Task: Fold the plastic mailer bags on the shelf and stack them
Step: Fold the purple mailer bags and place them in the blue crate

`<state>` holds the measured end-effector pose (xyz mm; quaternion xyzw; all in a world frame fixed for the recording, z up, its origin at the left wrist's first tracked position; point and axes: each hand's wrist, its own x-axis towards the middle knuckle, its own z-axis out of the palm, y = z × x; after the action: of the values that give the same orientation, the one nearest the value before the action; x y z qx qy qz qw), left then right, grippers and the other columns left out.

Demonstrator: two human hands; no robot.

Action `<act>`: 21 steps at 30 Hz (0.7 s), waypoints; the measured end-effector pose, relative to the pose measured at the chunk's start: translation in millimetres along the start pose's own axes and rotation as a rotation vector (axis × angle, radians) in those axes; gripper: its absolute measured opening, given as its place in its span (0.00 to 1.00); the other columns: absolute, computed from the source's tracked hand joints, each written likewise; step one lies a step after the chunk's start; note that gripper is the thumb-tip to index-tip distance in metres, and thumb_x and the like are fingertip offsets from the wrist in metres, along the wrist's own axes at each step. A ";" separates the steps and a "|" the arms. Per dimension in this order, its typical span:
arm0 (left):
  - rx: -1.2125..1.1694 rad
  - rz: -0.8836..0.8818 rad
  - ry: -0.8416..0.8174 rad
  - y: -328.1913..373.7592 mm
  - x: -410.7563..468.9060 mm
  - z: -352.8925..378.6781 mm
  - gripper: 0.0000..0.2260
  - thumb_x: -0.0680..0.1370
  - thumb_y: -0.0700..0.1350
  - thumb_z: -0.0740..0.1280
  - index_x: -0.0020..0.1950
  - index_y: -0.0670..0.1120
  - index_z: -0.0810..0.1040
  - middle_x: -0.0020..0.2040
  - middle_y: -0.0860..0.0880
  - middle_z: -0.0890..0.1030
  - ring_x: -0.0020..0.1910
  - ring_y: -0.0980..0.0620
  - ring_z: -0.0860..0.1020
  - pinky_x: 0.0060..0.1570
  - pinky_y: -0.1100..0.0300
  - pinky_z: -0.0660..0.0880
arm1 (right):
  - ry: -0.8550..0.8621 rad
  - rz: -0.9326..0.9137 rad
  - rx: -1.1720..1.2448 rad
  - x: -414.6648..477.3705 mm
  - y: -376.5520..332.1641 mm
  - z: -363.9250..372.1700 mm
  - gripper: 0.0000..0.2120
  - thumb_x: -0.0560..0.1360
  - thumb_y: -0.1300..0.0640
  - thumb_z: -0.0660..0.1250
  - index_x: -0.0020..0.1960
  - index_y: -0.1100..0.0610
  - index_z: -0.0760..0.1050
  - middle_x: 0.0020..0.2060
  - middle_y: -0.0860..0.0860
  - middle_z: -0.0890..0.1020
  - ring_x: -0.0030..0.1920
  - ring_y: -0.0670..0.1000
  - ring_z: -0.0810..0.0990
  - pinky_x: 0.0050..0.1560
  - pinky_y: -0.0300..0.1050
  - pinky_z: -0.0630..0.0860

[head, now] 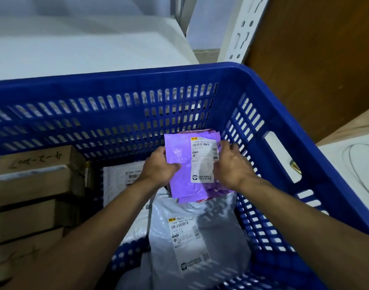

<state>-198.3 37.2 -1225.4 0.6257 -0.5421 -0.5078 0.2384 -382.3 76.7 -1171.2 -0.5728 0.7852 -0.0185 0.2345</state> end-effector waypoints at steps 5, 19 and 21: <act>0.450 0.208 0.320 -1.0 -16.3 13.6 0.35 0.71 0.50 0.79 0.69 0.40 0.66 0.63 0.41 0.72 0.58 0.41 0.75 0.51 0.50 0.73 | 0.154 -0.181 -0.209 -2.1 -7.7 6.3 0.26 0.73 0.64 0.64 0.69 0.61 0.62 0.64 0.59 0.65 0.61 0.61 0.70 0.49 0.50 0.69; 1.167 0.618 0.311 3.2 -6.4 51.3 0.21 0.81 0.47 0.56 0.72 0.41 0.71 0.82 0.40 0.40 0.80 0.39 0.38 0.77 0.39 0.43 | 0.177 -0.463 -0.259 33.7 24.6 36.3 0.26 0.84 0.55 0.45 0.80 0.62 0.52 0.80 0.57 0.54 0.80 0.54 0.51 0.79 0.46 0.45; 1.124 0.745 0.197 -4.4 1.7 55.1 0.26 0.80 0.44 0.54 0.78 0.39 0.63 0.82 0.40 0.44 0.81 0.42 0.42 0.79 0.43 0.46 | 0.193 -0.498 -0.237 35.5 26.9 39.4 0.27 0.83 0.58 0.54 0.79 0.64 0.55 0.79 0.59 0.58 0.79 0.57 0.56 0.79 0.49 0.51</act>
<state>-245.7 50.8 -1250.2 0.4694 -0.8786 0.0261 0.0840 -399.2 63.1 -1226.5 -0.7670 0.6357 -0.0379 0.0783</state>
